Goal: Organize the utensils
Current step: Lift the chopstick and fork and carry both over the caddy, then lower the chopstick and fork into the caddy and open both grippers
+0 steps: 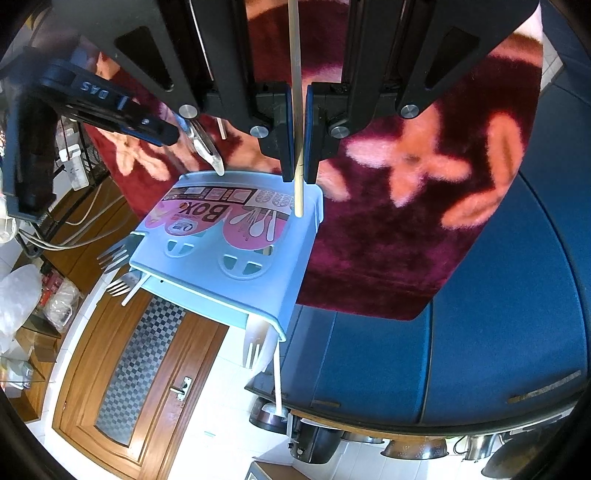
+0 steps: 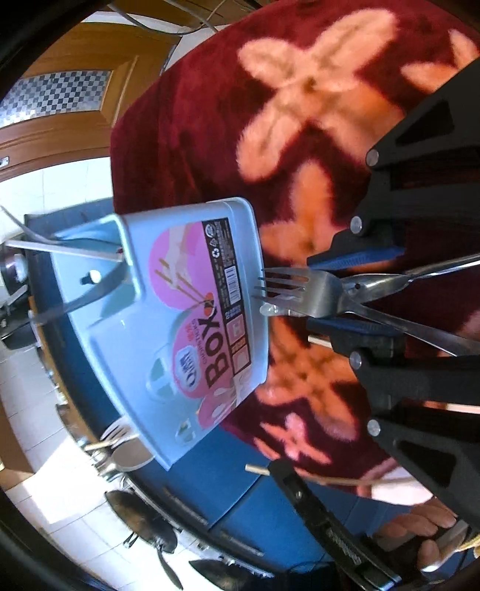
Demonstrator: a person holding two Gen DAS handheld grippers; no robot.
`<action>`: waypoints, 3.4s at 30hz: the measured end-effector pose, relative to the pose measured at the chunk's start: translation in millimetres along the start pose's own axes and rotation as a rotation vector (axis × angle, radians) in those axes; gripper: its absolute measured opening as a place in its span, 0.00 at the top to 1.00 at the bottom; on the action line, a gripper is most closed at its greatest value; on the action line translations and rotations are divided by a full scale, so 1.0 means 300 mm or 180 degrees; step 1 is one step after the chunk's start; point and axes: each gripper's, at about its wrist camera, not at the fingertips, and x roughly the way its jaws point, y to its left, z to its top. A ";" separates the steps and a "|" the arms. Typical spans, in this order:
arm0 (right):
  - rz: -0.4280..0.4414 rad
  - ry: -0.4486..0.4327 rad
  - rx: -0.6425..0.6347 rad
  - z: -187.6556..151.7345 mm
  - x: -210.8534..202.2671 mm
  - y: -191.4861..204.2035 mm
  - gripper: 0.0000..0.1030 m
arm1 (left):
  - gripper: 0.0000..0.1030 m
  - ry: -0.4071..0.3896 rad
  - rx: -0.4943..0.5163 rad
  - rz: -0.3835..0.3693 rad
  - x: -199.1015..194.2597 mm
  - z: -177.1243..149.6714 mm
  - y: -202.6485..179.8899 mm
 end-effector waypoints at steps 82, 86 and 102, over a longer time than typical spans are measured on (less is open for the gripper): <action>0.0021 -0.1897 -0.0385 0.336 -0.499 0.004 0.93 | 0.98 -0.2360 -0.0431 0.0135 -0.063 0.601 -0.130; -0.0023 -0.2011 -0.0415 0.382 -0.510 0.010 0.93 | 0.98 -0.2465 -0.0355 0.0288 -0.020 0.588 -0.137; -0.0267 -0.2069 -0.0636 0.461 -0.322 0.053 0.93 | 0.98 -0.2689 0.0180 0.0654 0.055 0.435 -0.213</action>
